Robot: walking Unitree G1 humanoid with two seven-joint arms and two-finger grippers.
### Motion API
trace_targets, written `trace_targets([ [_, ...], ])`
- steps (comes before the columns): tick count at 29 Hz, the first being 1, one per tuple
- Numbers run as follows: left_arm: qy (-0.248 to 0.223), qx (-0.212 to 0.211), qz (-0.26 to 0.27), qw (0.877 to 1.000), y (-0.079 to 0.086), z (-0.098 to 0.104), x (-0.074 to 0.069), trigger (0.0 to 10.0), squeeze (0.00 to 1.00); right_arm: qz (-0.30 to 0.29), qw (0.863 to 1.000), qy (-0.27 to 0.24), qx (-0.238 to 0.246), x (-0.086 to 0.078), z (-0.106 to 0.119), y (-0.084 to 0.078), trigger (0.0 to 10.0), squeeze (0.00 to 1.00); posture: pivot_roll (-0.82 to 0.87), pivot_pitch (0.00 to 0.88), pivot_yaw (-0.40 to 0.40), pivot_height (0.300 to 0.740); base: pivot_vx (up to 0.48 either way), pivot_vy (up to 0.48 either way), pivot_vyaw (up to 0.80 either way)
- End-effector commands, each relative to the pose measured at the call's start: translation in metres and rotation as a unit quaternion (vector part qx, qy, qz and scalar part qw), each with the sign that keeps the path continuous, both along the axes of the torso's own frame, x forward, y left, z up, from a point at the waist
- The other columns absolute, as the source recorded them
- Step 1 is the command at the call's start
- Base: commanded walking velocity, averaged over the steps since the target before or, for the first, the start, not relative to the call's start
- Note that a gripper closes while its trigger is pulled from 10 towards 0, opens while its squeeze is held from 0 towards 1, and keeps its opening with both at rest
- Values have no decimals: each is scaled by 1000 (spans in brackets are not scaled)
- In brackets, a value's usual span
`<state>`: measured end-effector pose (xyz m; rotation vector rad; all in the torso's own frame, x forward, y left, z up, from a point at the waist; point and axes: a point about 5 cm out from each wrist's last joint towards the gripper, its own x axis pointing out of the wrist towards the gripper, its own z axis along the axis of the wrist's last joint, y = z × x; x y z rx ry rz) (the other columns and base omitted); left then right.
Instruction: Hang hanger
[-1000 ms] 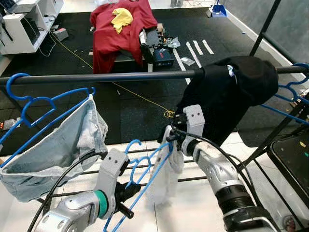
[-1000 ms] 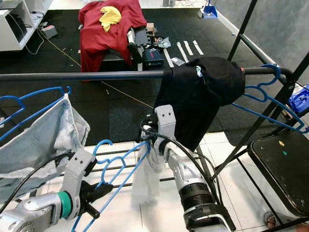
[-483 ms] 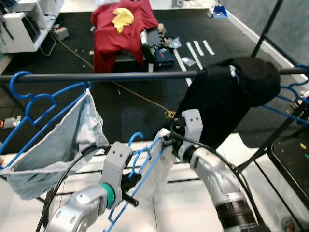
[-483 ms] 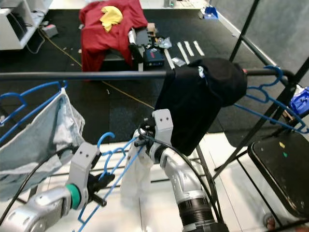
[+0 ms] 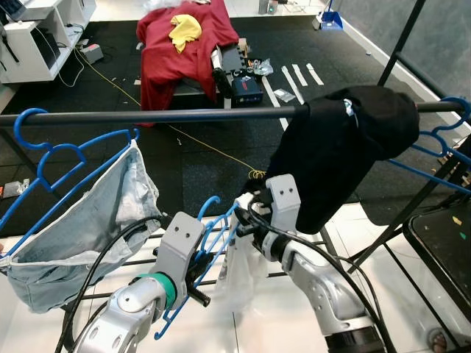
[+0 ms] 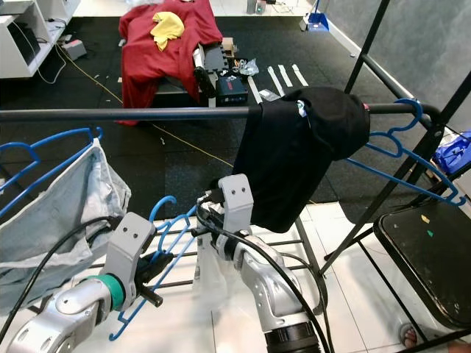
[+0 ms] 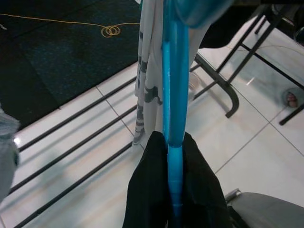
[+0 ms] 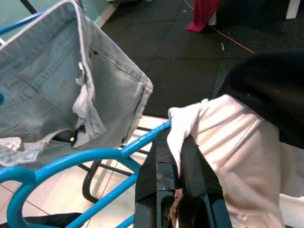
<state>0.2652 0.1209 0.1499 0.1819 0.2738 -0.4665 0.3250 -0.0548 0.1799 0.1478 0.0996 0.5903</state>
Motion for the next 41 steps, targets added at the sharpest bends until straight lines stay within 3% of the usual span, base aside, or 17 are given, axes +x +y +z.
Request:
trace_targets([
  [1, 1, -1, -18, 1000, 0, -2, -6, 10000, 0, 17, 1000, 4, 10, 0, 0, 14, 10000, 0, -172, 170, 31, 740, 0, 0, 0],
  [4, 20, 23, -95, 995, 21, -6, -31, 10000, 0, 57, 998, 9, -12, 2, -7, 32, 10000, 0, -150, 172, 24, 740, 0, 0, 0],
  [6, 20, 23, -95, 995, 21, -6, -31, 10000, 0, 57, 998, 9, -12, 2, -7, 32, 10000, 0, -150, 172, 24, 740, 0, 0, 0],
  [7, 32, 38, -126, 991, 34, -8, -47, 10000, 0, 73, 997, 27, -26, -4, -20, 32, 10000, 0, -123, 179, 16, 740, 0, 0, 0],
  [14, 37, 17, -124, 991, 45, -9, -63, 10000, 0, 89, 992, 66, -60, -19, -50, 23, 10000, 0, -111, 185, 23, 740, 0, 0, 0],
  [19, 27, -19, -120, 992, 37, -6, -61, 10000, 0, 135, 989, 46, -41, -25, -41, 29, 10000, 0, -122, 184, 30, 740, 0, 0, 0],
  [24, 4, -32, -118, 992, 29, -1, -50, 10000, 0, 170, 985, 6, -12, -29, -16, 37, 10000, 0, -133, 182, 43, 740, 0, 0, 0],
  [27, -18, -25, -106, 994, 20, 2, -38, 10000, 0, 186, 982, -16, 34, -36, 11, 42, 10000, 0, -136, 180, 49, 740, 0, 0, 0],
  [31, -22, -25, -102, 994, 18, 3, -36, 10000, 0, 190, 981, -17, 44, -38, 15, 43, 10000, 0, -136, 180, 49, 740, 0, 0, 0],
  [35, -41, -27, -65, 997, 11, 5, -23, 10000, 0, 201, 975, -2, 97, -46, 20, 51, 10000, 0, -136, 178, 52, 740, 0, 0, 0],
  [38, -59, -49, -46, 996, -1, 11, -12, 10000, 0, 219, 962, 23, 161, -54, 24, 61, 10000, 0, -137, 178, 51, 740, 0, 0, 0],
  [41, -60, -52, -47, 996, -3, 13, -11, 10000, 0, 222, 960, 26, 167, -55, 25, 63, 10000, 0, -136, 178, 51, 740, 0, 0, 0],
])
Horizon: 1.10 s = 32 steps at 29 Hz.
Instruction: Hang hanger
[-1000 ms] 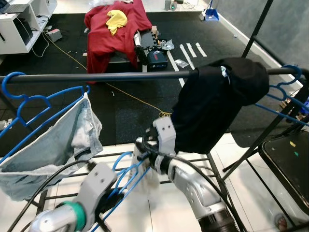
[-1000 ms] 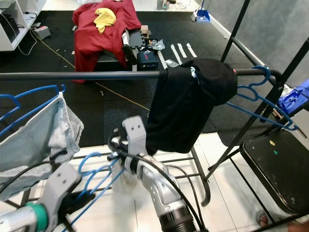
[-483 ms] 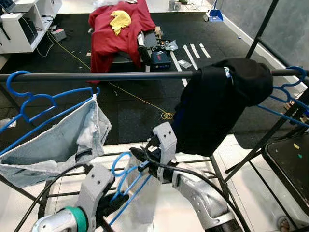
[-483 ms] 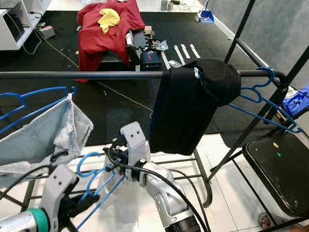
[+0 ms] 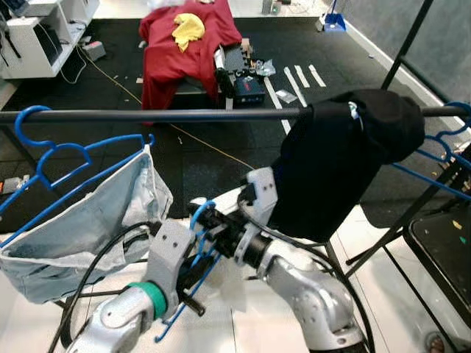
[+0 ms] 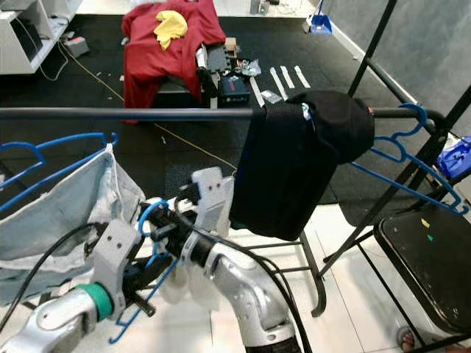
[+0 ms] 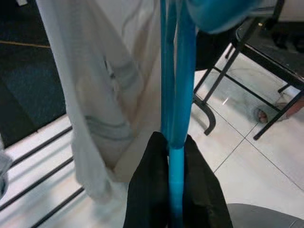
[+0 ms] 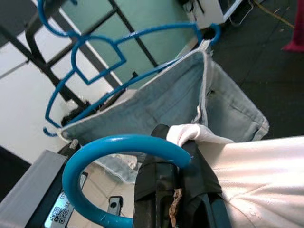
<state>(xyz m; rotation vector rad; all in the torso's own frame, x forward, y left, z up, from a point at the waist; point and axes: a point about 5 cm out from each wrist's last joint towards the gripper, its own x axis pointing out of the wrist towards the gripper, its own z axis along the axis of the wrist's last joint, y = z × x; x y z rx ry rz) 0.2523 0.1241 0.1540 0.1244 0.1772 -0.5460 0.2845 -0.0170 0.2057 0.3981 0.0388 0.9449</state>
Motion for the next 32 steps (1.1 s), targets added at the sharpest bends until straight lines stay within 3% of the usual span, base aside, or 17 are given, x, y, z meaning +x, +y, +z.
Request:
trace_targets([
  [1, -28, -17, -6, 999, -8, 10, 4, 10000, 0, 75, 996, 28, 31, -17, -2, 26, 10000, 0, -135, 178, 48, 740, 0, 0, 0],
  [6, -37, -25, 10, 999, -7, 12, 9, 10000, 0, 114, 993, -9, -35, -24, -12, 27, 10000, 0, -136, 176, 44, 740, 0, 0, 0],
  [7, -42, -24, 16, 999, -5, 13, 10, 10000, 0, 121, 988, -34, -86, -25, -19, 24, 10000, 0, -136, 175, 42, 740, 0, 0, 0],
  [8, -47, -15, 19, 999, -1, 13, 9, 10000, 0, 121, 979, -66, -147, -25, -27, 18, 10000, 0, -135, 176, 37, 740, 0, 0, 0],
  [10, -60, 16, 12, 998, 9, 14, 5, 10000, 0, 125, 945, -131, -274, -24, -45, 0, 10000, 0, -136, 176, 36, 740, 0, 0, 0],
  [13, -66, 32, 8, 997, 17, 15, 1, 10000, 0, 145, 915, -154, -344, -27, -60, -16, 10000, 0, -137, 175, 36, 740, 0, 0, 0],
  [19, -69, 41, 7, 997, 25, 16, -4, 10000, 0, 166, 907, -156, -353, -33, -64, -29, 10000, 0, -132, 171, 34, 740, 0, 0, 0],
  [26, -72, 13, 16, 997, 27, 18, -8, 10000, 0, 150, 917, -169, -328, -32, -55, -42, 10000, 0, -135, 168, 32, 740, 0, 0, 0],
  [28, -79, -2, 17, 997, 25, 19, -7, 10000, 0, 105, 931, -191, -294, -23, -39, -45, 10000, 0, -140, 167, 31, 740, 0, 0, 0],
  [31, -82, -14, 14, 996, 22, 20, -6, 10000, 0, 63, 936, -214, -273, -13, -24, -51, 10000, 0, -145, 167, 32, 740, 0, 0, 0],
  [32, -83, -18, 9, 996, 20, 21, -6, 10000, 0, 41, 939, -219, -263, -8, -17, -54, 10000, 110, -149, 167, 33, 740, 0, 0, 0],
])
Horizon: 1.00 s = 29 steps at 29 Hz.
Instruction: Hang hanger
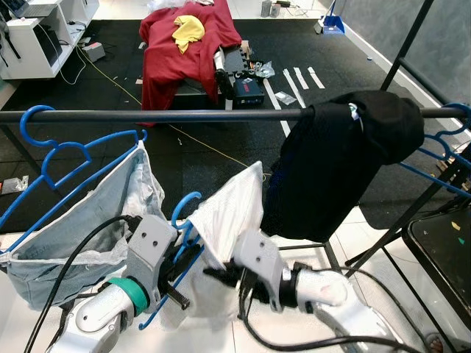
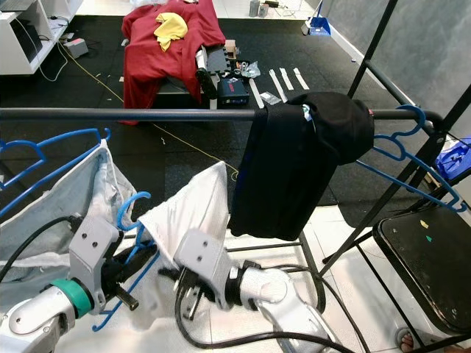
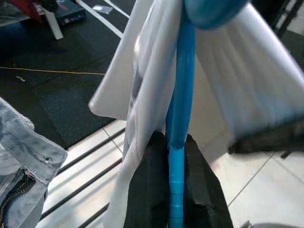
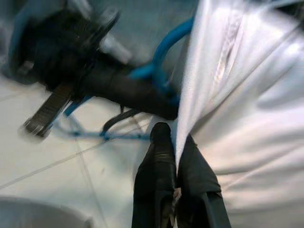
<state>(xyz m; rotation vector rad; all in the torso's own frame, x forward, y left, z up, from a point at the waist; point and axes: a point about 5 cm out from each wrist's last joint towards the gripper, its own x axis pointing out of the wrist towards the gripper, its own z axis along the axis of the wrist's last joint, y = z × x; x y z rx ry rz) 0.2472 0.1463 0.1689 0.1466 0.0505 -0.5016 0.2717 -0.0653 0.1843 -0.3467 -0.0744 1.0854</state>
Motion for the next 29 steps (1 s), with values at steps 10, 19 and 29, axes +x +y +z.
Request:
trace_targets([
  [10, -10, -21, -17, 1000, -11, 1, 0, 10000, 0, -81, 984, -2, 159, 28, 33, 2, 10000, 1000, -156, 171, 39, 740, 0, 0, 0],
  [19, -20, -59, 29, 998, -15, 5, 6, 10000, 0, 1, 987, 11, 163, 11, 28, 39, 10000, 0, -144, 173, 28, 740, 0, 0, 0],
  [29, -23, -80, 30, 996, -22, 7, 10, 10000, 0, 140, 983, 13, 119, -19, 32, 35, 10000, 0, -150, 171, 21, 740, 0, 0, 0],
])
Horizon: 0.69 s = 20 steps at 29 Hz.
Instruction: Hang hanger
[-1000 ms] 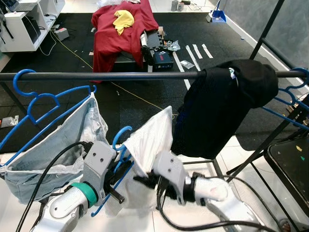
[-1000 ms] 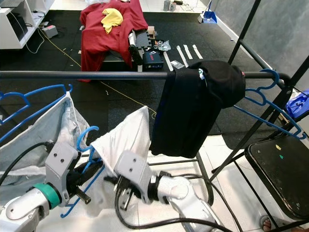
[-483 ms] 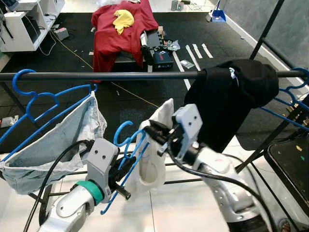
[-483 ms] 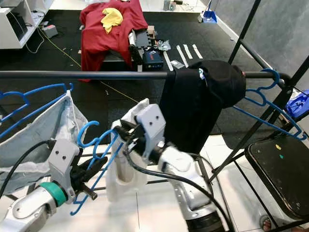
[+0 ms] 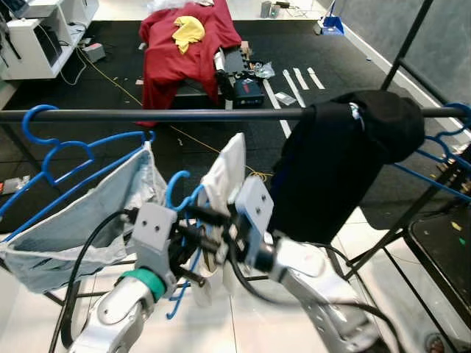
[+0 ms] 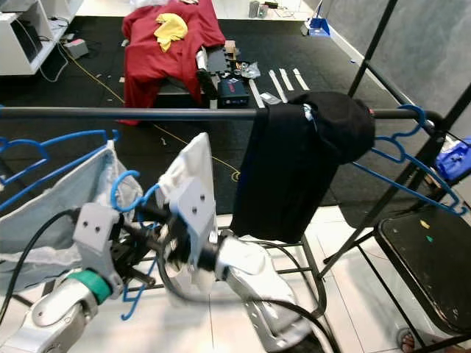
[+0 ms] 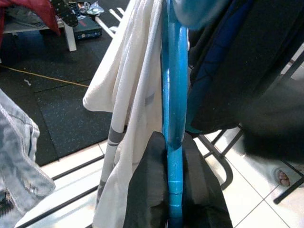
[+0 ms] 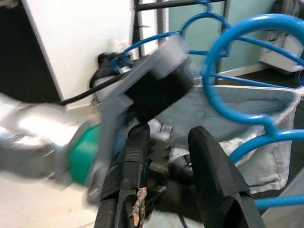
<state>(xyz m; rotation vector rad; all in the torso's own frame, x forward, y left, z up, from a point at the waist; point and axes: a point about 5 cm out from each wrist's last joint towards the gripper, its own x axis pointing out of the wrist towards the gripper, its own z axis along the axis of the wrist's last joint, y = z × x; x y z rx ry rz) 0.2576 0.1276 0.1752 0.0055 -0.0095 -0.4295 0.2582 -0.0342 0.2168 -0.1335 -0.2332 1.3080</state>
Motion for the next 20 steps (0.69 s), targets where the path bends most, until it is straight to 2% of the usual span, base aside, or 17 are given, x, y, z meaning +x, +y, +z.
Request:
trace_targets([
  [1, -11, -2, -10, 1000, -2, 1, 0, 10000, 0, 18, 1000, -1, -6, -6, 0, -4, 10000, 0, -152, 171, 22, 740, 0, 0, 0],
  [2, -12, 1, -14, 1000, 0, 2, 0, 10000, 0, 17, 1000, -8, -15, -7, 1, -10, 10000, 0, -152, 171, 22, 740, 0, 0, 0],
  [3, -15, 9, -21, 1000, 5, 2, 0, 10000, 0, 5, 999, -20, -35, -5, 4, -24, 10000, 0, -157, 172, 21, 740, 0, 0, 0],
  [4, -15, 9, -21, 1000, 5, 2, 0, 10000, 0, 5, 999, -20, -35, -5, 4, -24, 10000, 0, -157, 172, 21, 740, 0, 0, 0],
  [8, -13, 38, -69, 997, 21, -2, -5, 10000, 0, -55, 993, -56, -93, 3, 12, -69, 10000, 0, -170, 174, 23, 740, 0, 0, 0],
  [11, -11, 42, -76, 996, 23, -4, -7, 10000, 0, -62, 991, -59, -100, 4, 14, -75, 10000, 0, -170, 174, 23, 740, 0, 0, 0],
  [12, -6, 53, -86, 995, 27, -8, -9, 10000, 0, -75, 989, -64, -110, 5, 19, -86, 10000, 0, -170, 174, 23, 740, 0, 0, 0],
  [13, -6, 53, -86, 995, 27, -8, -9, 10000, 0, -75, 989, -64, -110, 5, 19, -86, 10000, 0, -170, 174, 23, 740, 0, 0, 0],
  [15, 1, 70, -107, 992, 31, -15, -14, 10000, 0, -94, 985, -73, -126, 5, 27, -101, 10000, 0, -183, 176, 24, 740, 0, 0, 0],
  [16, 1, 70, -107, 992, 31, -15, -14, 10000, 0, -94, 985, -73, -126, 5, 27, -101, 10000, 0, -183, 176, 24, 740, 0, 0, 0],
  [18, 3, 92, -146, 985, 30, -19, -21, 10000, 0, -90, 982, -70, -148, -1, 29, -112, 10000, 0, -190, 178, 19, 740, 0, 0, 0],
  [19, 3, 92, -146, 985, 30, -19, -21, 10000, 0, -90, 982, -70, -148, -1, 29, -112, 10000, 0, -190, 178, 19, 740, 0, 0, 0],
  [20, 4, 106, -176, 979, 29, -21, -26, 10000, 0, -78, 981, -63, -165, -5, 27, -116, 10000, 0, -192, 179, 18, 740, 0, 0, 0],
])
